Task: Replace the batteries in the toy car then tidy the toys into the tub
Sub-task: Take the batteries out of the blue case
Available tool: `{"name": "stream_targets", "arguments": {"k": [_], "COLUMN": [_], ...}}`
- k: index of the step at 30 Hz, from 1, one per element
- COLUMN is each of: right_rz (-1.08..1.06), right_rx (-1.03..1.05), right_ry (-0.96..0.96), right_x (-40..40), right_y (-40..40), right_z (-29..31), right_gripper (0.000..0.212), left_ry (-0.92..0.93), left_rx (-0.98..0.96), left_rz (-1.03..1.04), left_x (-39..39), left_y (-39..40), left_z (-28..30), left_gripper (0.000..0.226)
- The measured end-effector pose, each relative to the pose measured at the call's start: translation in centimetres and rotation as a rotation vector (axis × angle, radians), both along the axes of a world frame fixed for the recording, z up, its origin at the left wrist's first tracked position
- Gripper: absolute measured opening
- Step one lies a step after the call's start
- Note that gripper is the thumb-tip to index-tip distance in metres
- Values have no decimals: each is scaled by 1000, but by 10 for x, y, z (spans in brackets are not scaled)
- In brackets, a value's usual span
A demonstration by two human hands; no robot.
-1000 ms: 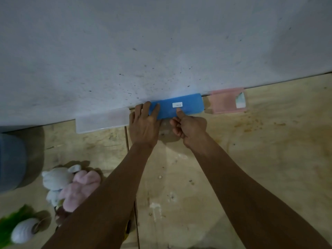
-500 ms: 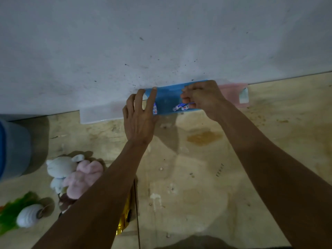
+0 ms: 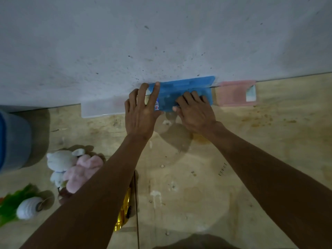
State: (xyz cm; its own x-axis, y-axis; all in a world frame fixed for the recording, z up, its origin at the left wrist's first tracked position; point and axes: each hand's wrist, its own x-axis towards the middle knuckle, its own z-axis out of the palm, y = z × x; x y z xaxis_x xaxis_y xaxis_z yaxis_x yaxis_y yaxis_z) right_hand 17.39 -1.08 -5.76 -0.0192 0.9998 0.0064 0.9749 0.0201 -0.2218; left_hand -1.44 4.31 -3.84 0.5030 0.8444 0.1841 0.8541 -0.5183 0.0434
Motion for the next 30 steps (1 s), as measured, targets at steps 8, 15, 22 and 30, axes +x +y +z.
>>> {"name": "stream_targets", "arguments": {"k": [8, 15, 22, 30], "right_rz": [74, 323, 372, 254], "right_rx": [72, 17, -52, -166], "right_ry": [11, 107, -27, 62], "right_x": [6, -1, 9, 17], "right_y": [11, 34, 44, 38], "right_z": [-1, 8, 17, 15], "right_gripper": [50, 42, 35, 46], "left_ry": [-7, -28, -41, -27], "left_rx": [-4, 0, 3, 17], "left_rz": [-1, -33, -28, -16], "left_x": [-1, -3, -3, -1], "left_y": [0, 3, 3, 2], "left_z": [-1, -1, -1, -3], "left_gripper": [90, 89, 86, 88]}}
